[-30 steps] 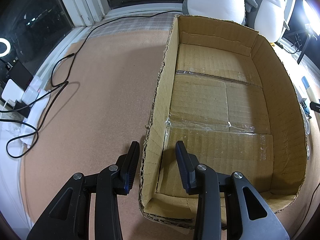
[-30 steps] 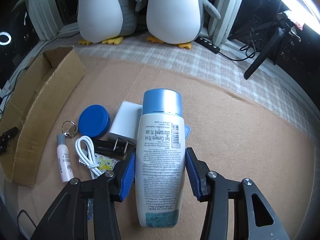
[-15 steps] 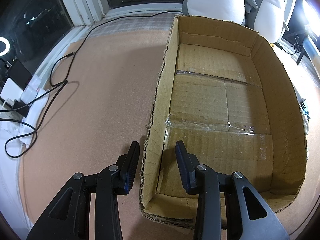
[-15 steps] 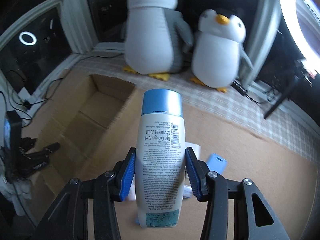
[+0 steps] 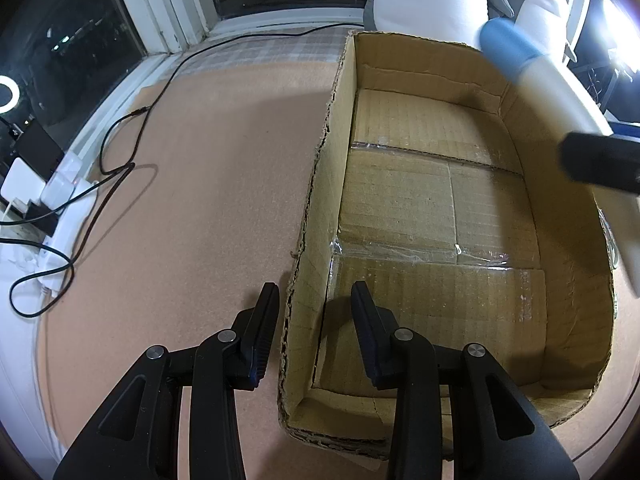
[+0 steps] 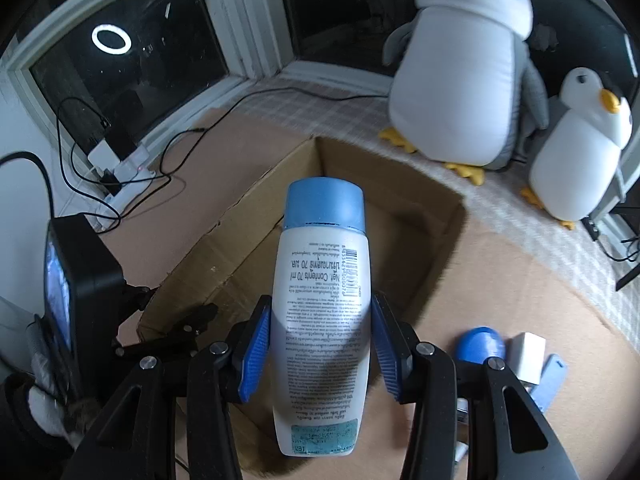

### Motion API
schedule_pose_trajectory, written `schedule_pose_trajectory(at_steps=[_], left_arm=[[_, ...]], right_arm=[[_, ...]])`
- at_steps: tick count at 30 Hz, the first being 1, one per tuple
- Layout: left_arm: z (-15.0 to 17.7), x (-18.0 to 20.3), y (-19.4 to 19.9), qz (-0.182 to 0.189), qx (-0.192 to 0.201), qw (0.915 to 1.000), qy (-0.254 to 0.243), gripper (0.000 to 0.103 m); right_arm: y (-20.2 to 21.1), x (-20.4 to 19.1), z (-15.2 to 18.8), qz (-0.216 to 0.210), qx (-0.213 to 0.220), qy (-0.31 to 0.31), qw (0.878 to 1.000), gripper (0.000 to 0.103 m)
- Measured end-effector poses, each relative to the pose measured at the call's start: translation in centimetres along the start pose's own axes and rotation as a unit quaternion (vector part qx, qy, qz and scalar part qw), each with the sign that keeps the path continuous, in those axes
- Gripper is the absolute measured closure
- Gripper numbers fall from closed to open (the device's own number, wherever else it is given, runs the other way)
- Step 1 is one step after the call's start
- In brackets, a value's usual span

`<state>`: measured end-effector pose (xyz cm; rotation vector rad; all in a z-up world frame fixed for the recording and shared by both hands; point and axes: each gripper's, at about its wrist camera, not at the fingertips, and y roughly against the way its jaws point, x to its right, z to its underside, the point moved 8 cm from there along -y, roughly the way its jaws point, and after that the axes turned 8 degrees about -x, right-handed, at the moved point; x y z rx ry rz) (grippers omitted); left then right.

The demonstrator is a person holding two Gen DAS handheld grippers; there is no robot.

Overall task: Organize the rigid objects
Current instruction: 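Carry the lotion bottle into the box and open the right gripper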

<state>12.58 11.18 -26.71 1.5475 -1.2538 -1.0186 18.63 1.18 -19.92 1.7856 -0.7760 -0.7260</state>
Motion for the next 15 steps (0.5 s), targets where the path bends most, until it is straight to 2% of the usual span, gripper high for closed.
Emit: schedule_pose_trajectory(at_steps=[8, 15], left_arm=[[-0.1, 0.0, 0.1, -0.001, 0.001, 1.0, 0.0, 0.067], [-0.1, 0.1, 0.1, -0.002, 0.001, 1.0, 0.0, 0.067]], right_arm=[[-2.5, -0.9, -0.2, -0.003, -0.02, -0.005, 1.0, 0.059], [-2.7, -1.1, -0.5, -0.005, -0.015, 0.0, 1.0, 0.056]])
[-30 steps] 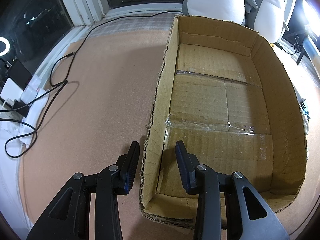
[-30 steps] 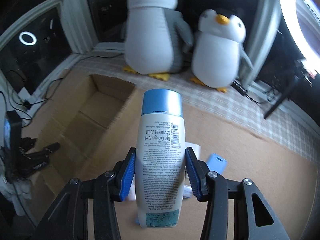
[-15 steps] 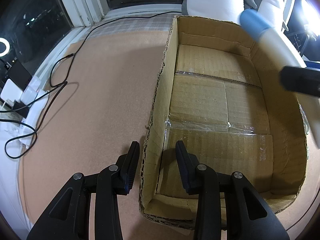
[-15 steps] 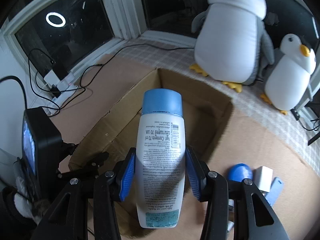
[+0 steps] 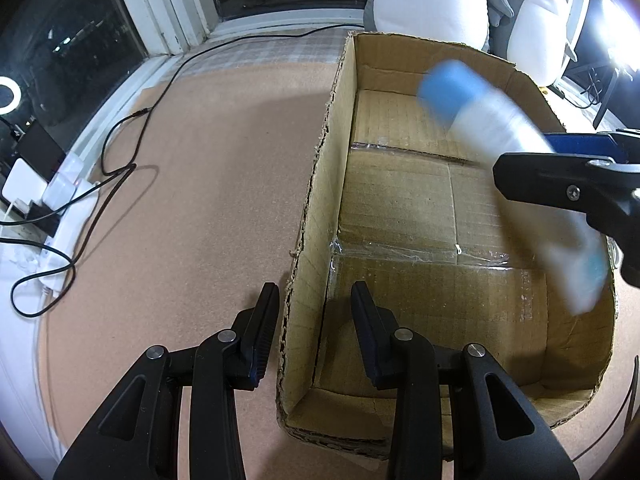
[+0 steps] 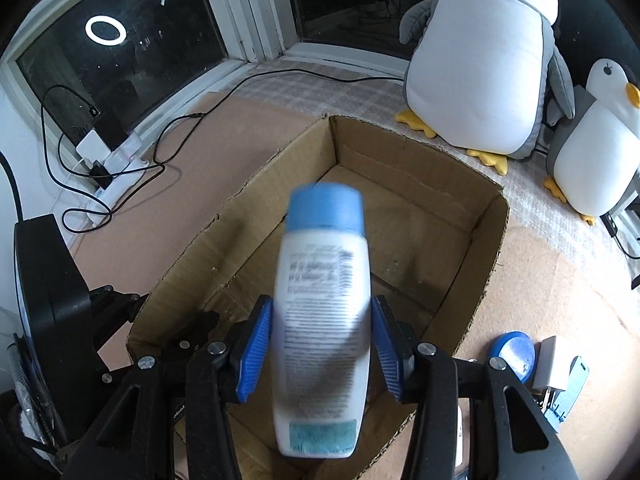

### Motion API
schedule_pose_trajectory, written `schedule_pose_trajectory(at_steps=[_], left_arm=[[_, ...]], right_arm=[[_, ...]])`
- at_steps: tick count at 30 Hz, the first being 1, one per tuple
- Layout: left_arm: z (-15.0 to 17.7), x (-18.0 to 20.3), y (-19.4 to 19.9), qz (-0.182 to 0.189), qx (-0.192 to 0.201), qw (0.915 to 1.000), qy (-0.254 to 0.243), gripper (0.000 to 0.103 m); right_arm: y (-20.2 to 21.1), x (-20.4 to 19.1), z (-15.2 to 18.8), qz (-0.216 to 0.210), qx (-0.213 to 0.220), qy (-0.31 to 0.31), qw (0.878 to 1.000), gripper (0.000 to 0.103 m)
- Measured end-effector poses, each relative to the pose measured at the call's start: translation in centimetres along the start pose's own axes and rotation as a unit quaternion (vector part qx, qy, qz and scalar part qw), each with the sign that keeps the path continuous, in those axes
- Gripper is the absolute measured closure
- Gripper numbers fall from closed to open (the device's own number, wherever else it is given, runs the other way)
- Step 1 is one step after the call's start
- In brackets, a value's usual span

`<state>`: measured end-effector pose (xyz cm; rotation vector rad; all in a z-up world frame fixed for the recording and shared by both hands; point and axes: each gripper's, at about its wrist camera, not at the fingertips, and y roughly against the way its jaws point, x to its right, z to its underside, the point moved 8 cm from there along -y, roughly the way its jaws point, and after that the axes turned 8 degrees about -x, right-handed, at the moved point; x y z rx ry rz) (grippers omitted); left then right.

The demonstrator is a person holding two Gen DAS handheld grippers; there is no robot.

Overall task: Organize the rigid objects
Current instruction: 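Carry the lotion bottle into the box and open the right gripper, then move the right gripper back and close it on the blue phone stand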

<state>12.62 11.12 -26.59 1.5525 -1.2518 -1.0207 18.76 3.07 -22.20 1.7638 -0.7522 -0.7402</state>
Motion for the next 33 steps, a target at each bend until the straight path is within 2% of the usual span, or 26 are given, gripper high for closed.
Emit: schedule_pose_trajectory(at_steps=[3, 11, 17, 25, 29, 33], left_arm=[[0.0, 0.0, 0.0, 0.0, 0.0, 1.0, 0.0, 0.067], [0.1, 0.1, 0.1, -0.002, 0.001, 1.0, -0.002, 0.067], [0.0, 0.0, 0.0, -0.003, 0.001, 1.0, -0.003, 0.067], [0.1, 0.0, 0.0, -0.004, 0.001, 1.0, -0.002, 0.067], [0.2, 0.1, 0.0, -0.004, 0.001, 1.0, -0.003, 0.067], [0.2, 0.1, 0.0, -0.004, 0.001, 1.0, -0.002, 0.067]], right_arm=[[0.4, 0.0, -0.1, 0.002, 0.007, -0.002, 1.0, 0.048], [2.0, 1.0, 0.4, -0.003, 0.022, -0.018, 1.0, 0.048], [4.9, 4.1, 1.9, 0.001, 0.046, -0.047, 0.998, 0.048], [8.6, 13.3, 5.8, 0.04, 0.058, -0.129, 0.989, 0.048], [8.8, 18.9, 8.1, 0.074, 0.048, -0.181, 0.98, 0.048], [7.5, 23.5, 9.8, 0.08, 0.025, -0.24, 0.967, 0.048]])
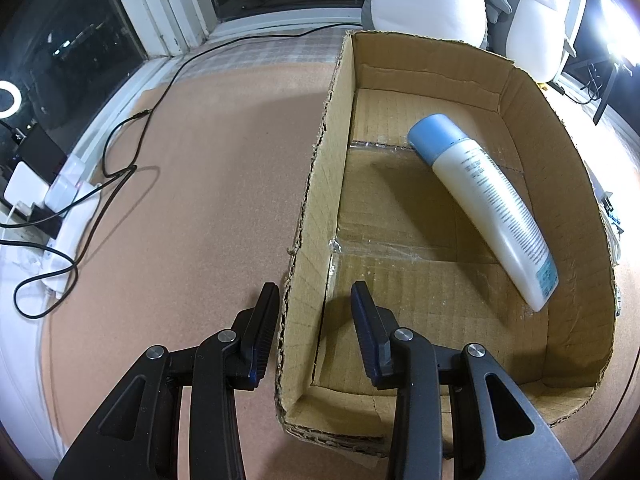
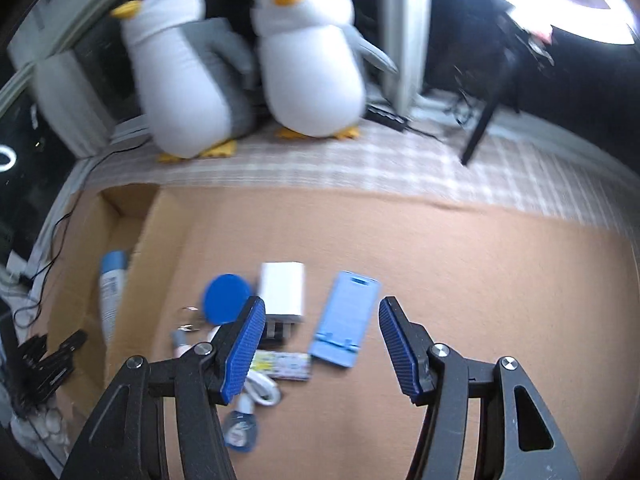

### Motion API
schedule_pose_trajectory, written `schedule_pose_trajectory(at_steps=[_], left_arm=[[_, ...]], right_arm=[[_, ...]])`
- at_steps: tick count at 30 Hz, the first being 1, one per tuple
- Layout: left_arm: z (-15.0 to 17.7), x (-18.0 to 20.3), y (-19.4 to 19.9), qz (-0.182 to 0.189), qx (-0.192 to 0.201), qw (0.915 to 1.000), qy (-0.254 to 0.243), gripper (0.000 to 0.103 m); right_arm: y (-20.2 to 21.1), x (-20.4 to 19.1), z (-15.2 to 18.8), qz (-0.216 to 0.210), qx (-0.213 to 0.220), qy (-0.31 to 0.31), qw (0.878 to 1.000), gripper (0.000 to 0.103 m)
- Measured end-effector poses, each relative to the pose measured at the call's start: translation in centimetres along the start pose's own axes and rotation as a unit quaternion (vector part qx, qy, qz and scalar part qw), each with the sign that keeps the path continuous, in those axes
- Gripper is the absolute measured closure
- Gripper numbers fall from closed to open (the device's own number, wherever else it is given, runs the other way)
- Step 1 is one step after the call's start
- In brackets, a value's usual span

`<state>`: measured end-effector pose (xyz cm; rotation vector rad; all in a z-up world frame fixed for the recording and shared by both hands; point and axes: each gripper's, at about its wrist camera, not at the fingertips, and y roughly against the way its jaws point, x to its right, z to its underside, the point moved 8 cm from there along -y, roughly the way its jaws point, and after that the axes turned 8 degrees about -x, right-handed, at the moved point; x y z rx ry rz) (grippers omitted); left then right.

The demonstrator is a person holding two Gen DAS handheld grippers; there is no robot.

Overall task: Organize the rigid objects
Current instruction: 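Move the right gripper back and close it on the blue phone stand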

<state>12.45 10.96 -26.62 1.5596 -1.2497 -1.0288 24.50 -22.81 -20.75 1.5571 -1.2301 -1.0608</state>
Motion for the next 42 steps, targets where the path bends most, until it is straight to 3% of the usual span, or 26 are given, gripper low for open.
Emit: schedule_pose_trajectory(at_steps=[8, 18, 24, 30, 32, 37, 42], left_arm=[[0.1, 0.0, 0.1, 0.001, -0.001, 1.0, 0.001, 0.067], [0.2, 0.0, 0.0, 0.002, -0.001, 1.0, 0.001, 0.067], [0.2, 0.1, 0.1, 0.002, -0.001, 1.0, 0.002, 0.067], [0.2, 0.1, 0.1, 0.002, -0.001, 1.0, 0.002, 0.067], [0.2, 0.0, 0.1, 0.002, -0.001, 1.0, 0.002, 0.067], [0.2, 0.0, 0.1, 0.002, -0.001, 1.0, 0.002, 0.067], [0.2, 0.0, 0.0, 0.002, -0.001, 1.0, 0.002, 0.067]], right_arm=[[-4.7, 3.0, 0.0, -0.008, -0.056, -0.048, 0.997, 0.048], [-7.3, 3.1, 0.3, 0.0, -0.08, -0.058, 0.995, 0.048], [-8.1, 2.4, 0.2, 0.01, -0.092, -0.049, 0.995, 0.048], [-8.8, 1.9, 0.6, 0.057, -0.098, -0.005, 0.994, 0.048], [-8.7, 2.0, 0.8, 0.059, -0.099, 0.001, 0.993, 0.05], [-8.5, 2.7, 1.0, 0.055, -0.099, 0.004, 0.994, 0.067], [-8.3, 3.1, 1.2, 0.049, -0.095, 0.009, 0.994, 0.069]])
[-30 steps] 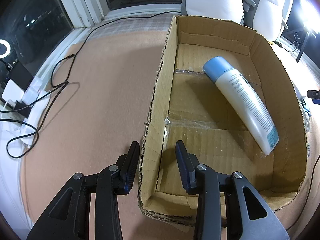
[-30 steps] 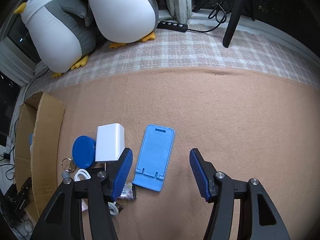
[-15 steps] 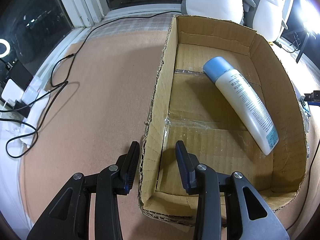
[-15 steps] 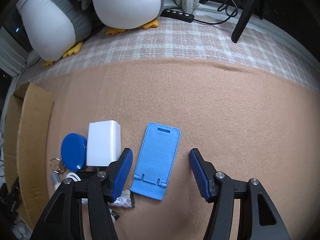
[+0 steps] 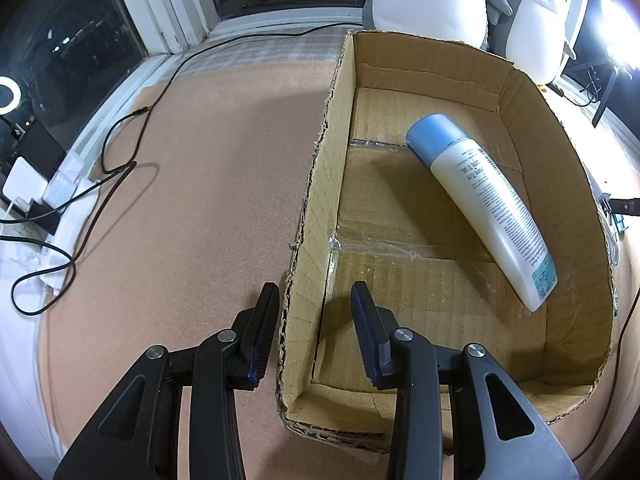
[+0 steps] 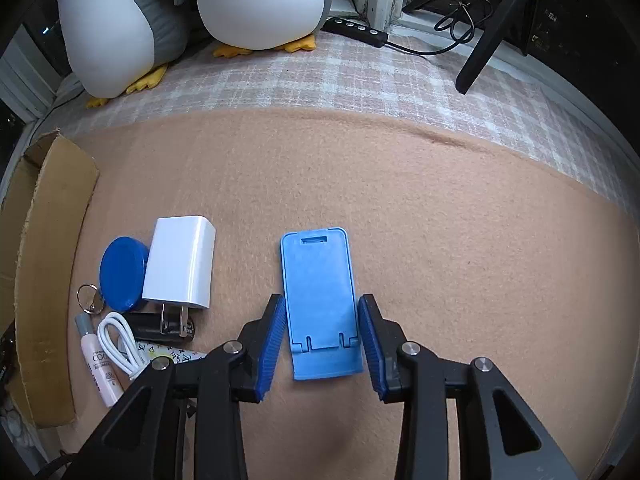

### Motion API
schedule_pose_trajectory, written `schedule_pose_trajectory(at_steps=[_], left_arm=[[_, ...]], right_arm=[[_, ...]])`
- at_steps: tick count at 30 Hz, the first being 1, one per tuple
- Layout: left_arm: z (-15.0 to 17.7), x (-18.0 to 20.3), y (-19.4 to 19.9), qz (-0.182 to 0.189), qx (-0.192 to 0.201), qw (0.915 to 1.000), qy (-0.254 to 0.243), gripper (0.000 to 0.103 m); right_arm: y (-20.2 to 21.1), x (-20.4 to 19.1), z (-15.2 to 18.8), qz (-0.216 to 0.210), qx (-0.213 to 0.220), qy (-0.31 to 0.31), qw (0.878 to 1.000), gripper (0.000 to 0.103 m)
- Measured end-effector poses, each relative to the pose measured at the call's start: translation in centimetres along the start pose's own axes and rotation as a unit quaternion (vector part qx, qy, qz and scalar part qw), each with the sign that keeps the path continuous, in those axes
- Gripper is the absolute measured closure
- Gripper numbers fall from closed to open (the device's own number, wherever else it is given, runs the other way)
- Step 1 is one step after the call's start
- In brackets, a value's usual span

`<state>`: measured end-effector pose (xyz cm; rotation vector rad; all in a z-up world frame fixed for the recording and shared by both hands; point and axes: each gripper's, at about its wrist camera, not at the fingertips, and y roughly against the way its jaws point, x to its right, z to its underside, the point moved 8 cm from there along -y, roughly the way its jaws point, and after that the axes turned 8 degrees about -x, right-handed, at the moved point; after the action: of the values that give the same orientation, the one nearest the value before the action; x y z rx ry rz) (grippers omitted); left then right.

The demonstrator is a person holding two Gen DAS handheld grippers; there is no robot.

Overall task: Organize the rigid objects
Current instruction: 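Move the right gripper back and close it on the blue phone stand, then carry the blue phone stand into the box and release it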

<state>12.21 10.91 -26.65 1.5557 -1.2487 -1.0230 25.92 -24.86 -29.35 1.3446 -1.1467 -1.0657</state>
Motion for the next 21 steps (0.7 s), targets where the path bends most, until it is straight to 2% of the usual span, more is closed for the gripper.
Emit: schedule_pose_trajectory(at_steps=[5, 10, 14, 21], left_arm=[[0.0, 0.0, 0.0, -0.001, 0.0, 1.0, -0.001, 0.067], [0.0, 0.0, 0.0, -0.001, 0.0, 1.0, -0.001, 0.067], [0.1, 0.0, 0.0, -0.002, 0.001, 1.0, -0.002, 0.067], [0.1, 0.0, 0.0, -0.002, 0.001, 1.0, -0.002, 0.067]], right_arm=[[0.3, 1.0, 0.5, -0.008, 0.008, -0.008, 1.0, 0.07], [2.8, 2.6, 2.3, -0.011, 0.027, -0.011, 1.0, 0.07], [5.6, 0.2, 2.0, -0.027, 0.051, -0.002, 0.998, 0.07], [9.9, -7.8, 1.7, -0.064, 0.089, 0.064, 0.992, 0.07]])
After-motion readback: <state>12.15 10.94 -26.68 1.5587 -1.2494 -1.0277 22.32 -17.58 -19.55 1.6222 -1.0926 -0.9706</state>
